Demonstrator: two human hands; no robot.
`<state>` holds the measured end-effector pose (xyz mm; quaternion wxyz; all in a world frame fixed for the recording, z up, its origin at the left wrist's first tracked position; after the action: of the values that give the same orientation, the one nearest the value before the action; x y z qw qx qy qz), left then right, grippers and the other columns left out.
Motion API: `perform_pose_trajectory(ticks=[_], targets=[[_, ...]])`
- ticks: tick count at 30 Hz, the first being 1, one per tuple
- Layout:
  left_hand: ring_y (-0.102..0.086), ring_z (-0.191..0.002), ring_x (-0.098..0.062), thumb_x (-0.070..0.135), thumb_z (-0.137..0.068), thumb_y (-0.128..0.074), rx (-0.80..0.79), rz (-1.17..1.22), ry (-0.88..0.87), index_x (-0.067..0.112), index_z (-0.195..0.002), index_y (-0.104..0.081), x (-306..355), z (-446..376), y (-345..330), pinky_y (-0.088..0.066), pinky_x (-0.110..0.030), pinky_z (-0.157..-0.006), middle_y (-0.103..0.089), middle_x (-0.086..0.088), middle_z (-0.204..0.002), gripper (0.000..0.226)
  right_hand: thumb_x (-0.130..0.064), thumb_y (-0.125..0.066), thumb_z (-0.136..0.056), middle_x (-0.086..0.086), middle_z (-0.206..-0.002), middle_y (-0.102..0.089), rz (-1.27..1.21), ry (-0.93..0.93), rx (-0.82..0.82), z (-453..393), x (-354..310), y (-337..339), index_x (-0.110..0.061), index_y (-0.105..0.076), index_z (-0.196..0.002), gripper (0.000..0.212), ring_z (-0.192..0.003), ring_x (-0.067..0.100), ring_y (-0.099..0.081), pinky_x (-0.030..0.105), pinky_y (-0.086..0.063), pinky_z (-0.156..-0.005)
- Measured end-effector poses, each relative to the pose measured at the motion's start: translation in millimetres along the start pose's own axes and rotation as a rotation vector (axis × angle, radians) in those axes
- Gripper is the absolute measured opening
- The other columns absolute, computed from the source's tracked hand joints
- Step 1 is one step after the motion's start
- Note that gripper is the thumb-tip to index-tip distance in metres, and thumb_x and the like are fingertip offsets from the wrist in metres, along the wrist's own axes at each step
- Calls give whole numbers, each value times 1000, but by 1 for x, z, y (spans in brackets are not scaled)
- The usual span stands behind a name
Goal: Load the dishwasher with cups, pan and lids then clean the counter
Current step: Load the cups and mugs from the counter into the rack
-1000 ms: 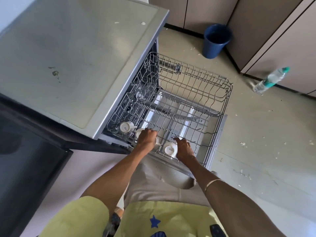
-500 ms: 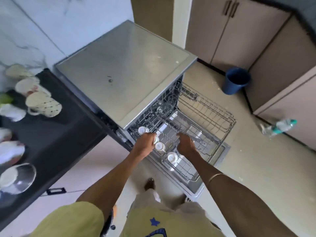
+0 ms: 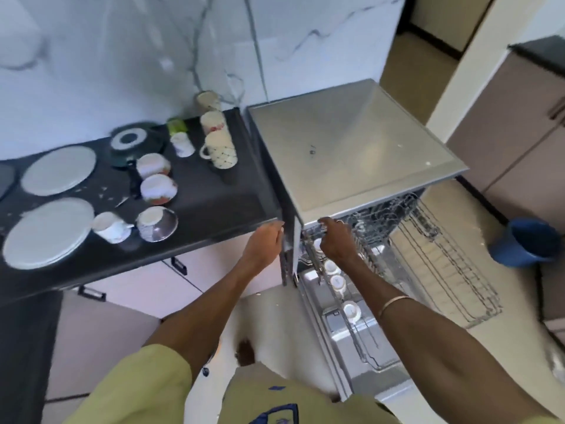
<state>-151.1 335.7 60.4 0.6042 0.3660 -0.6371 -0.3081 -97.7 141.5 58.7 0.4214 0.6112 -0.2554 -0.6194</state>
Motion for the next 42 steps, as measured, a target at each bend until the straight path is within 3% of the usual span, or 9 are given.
perform_pose_trajectory(ticks=[4,12,15,19,23,28,34,38,42], targets=[[-57,-122,-28,14,-102,-41,126,5,64,4,-132,-58,-55,4,52,-43,-37,-108,-62,-14,-131,36,3,-50,-75,20,-110,-63,-19,142,-26,-30,-72,-33,-12,-61,-121,49,-103,40,-59,40,-48,-86],[-60,-113,-28,9,-96,-47,361,-141,125,4,-122,-64,-193,-1,178,-47,-39,-102,-67,-14,-121,32,5,-44,-82,11,-119,-62,-132,307,-31,-75,-241,-117,-16,-61,-122,48,-107,28,-59,34,-49,-93],[-61,-108,-26,14,-96,-48,431,-238,216,7,-119,-66,-235,6,217,-50,-39,-95,-69,-11,-115,30,5,-44,-81,10,-121,-60,-135,349,-73,-84,-287,-143,-17,-60,-123,50,-111,26,-56,32,-45,-94],[-57,-112,-26,30,-93,-50,417,-376,378,14,-118,-66,-282,28,244,-46,-40,-98,-67,-5,-119,34,3,-46,-80,10,-122,-58,-118,409,-130,-93,-334,-169,-16,-57,-126,51,-113,27,-54,36,-46,-94],[-54,-113,-29,45,-91,-54,250,-340,490,20,-125,-62,-307,46,243,-48,-43,-93,-61,-5,-127,43,6,-46,-76,10,-124,-55,-86,436,-165,-112,-360,-182,-18,-56,-125,56,-114,29,-51,38,-47,-89],[-60,-109,-27,50,-98,-43,221,-340,489,21,-136,-53,-313,45,234,-52,-42,-81,-59,-3,-127,49,3,-50,-78,12,-129,-49,-39,442,-176,-153,-380,-185,-16,-53,-129,54,-122,31,-45,46,-47,-96],[-66,-77,-24,38,-92,-58,271,-620,438,13,-110,-66,-321,28,222,-52,-31,-49,-65,-7,-94,31,0,-57,-80,19,-133,-43,12,405,-92,-218,-406,-176,-12,-48,-131,53,-127,40,-36,50,-45,-92],[-64,-69,-23,40,-87,-68,305,-636,441,14,-99,-67,-328,14,224,-47,-29,-43,-63,-6,-86,29,0,-57,-73,27,-133,-43,164,447,1,-269,-417,-168,-8,-45,-134,63,-125,44,-37,46,-39,-101],[-65,-78,-28,42,-89,-65,324,-508,517,11,-109,-65,-329,-1,229,-52,-35,-48,-63,-10,-96,37,-10,-59,-79,27,-133,-42,335,434,-176,-310,-418,-170,-9,-44,-135,58,-122,48,-40,49,-39,-100]])
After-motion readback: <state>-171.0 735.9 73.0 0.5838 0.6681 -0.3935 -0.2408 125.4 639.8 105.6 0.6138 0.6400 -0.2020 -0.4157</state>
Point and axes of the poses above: each hand's wrist, its own z-axis away from the middle knuckle, its own y-axis out of the back of the hand, x = y × z, the point moved 1 cm from there along -z, towards the middle knuckle
